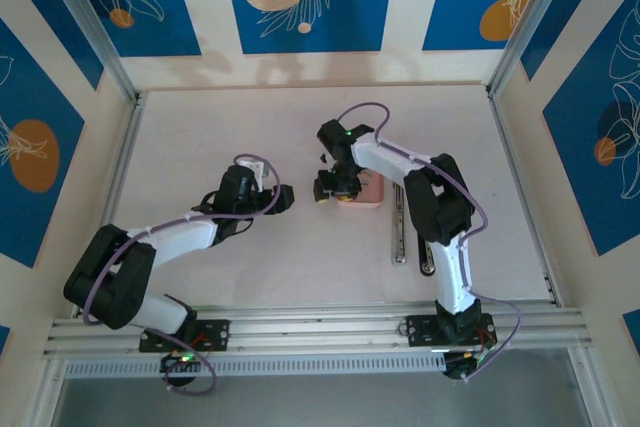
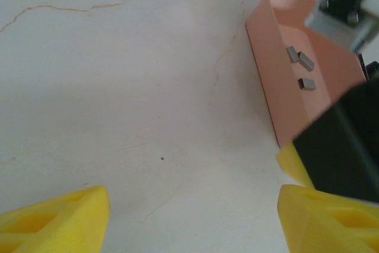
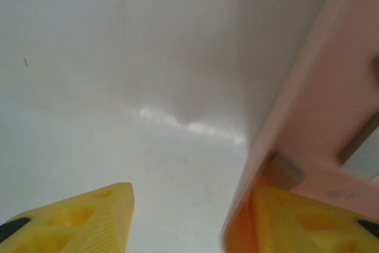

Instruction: Load the staples into the stapler

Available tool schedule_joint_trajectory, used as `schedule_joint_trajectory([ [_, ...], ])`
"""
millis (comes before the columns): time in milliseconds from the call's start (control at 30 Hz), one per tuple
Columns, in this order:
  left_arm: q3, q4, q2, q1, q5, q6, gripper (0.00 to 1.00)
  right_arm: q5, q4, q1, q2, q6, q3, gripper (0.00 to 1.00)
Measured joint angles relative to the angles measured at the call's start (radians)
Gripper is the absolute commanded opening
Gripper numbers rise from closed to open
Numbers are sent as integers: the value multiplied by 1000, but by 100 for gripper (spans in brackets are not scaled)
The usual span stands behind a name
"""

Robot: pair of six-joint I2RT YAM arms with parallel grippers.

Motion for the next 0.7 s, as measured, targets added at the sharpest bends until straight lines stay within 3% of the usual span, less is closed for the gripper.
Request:
schedule_joint_trajectory([
  [500,-99,0,-157,0,4,-24,74,-24,19,301,-306,195,-275,54],
  [700,-156,-19,-242,0,2,-31,74,-19,-4,271,-379,197,-266,57],
])
